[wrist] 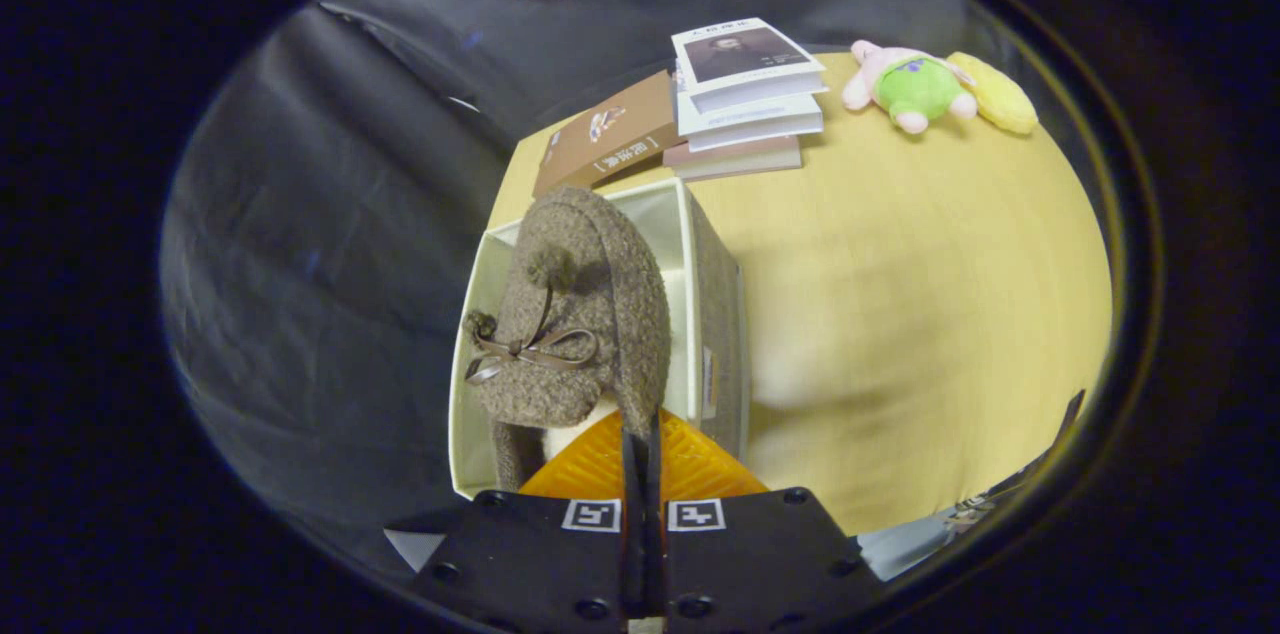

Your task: Open the storage box then place both shoes into the box .Put the left shoe in first, then the right shoe, with the right side of both shoes facing outward in a uniform manner.

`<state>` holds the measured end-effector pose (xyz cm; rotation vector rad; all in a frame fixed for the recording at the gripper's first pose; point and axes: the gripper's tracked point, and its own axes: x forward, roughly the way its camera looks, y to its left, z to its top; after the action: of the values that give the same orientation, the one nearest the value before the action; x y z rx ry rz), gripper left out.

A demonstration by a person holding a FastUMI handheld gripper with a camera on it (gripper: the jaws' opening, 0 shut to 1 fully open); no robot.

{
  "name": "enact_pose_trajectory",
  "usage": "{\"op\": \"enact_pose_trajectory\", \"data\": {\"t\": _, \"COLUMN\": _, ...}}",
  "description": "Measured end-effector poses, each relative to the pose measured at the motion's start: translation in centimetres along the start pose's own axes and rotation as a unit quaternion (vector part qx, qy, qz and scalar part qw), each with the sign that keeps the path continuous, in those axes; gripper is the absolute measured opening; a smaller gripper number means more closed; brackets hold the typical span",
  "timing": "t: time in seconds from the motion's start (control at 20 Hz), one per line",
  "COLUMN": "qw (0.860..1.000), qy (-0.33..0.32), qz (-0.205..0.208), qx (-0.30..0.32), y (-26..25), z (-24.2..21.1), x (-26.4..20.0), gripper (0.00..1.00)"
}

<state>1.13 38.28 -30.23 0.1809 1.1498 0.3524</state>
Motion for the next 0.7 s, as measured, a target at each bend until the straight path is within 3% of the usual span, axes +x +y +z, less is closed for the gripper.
{"op": "enact_pose_trajectory", "data": {"t": 0.35, "qw": 1.000, "qy": 0.001, "qz": 0.005, "qx": 0.001, "y": 1.1, "z": -0.6, "x": 0.3, "gripper": 0.19}}
{"op": "enact_pose_trajectory", "data": {"t": 0.4, "qw": 1.000, "qy": 0.003, "qz": 0.008, "qx": 0.001, "y": 1.2, "z": -0.7, "x": 0.1, "gripper": 0.15}}
{"op": "enact_pose_trajectory", "data": {"t": 0.5, "qw": 1.000, "qy": 0.007, "qz": 0.012, "qx": -0.003, "y": 1.3, "z": -1.0, "x": -0.1, "gripper": 0.32}}
{"op": "enact_pose_trajectory", "data": {"t": 0.65, "qw": 0.998, "qy": -0.002, "qz": 0.067, "qx": 0.009, "y": 3.8, "z": -0.8, "x": -1.4, "gripper": 0.57}}
{"op": "enact_pose_trajectory", "data": {"t": 0.7, "qw": 0.998, "qy": -0.015, "qz": 0.060, "qx": 0.002, "y": 3.3, "z": -0.3, "x": -1.6, "gripper": 0.66}}
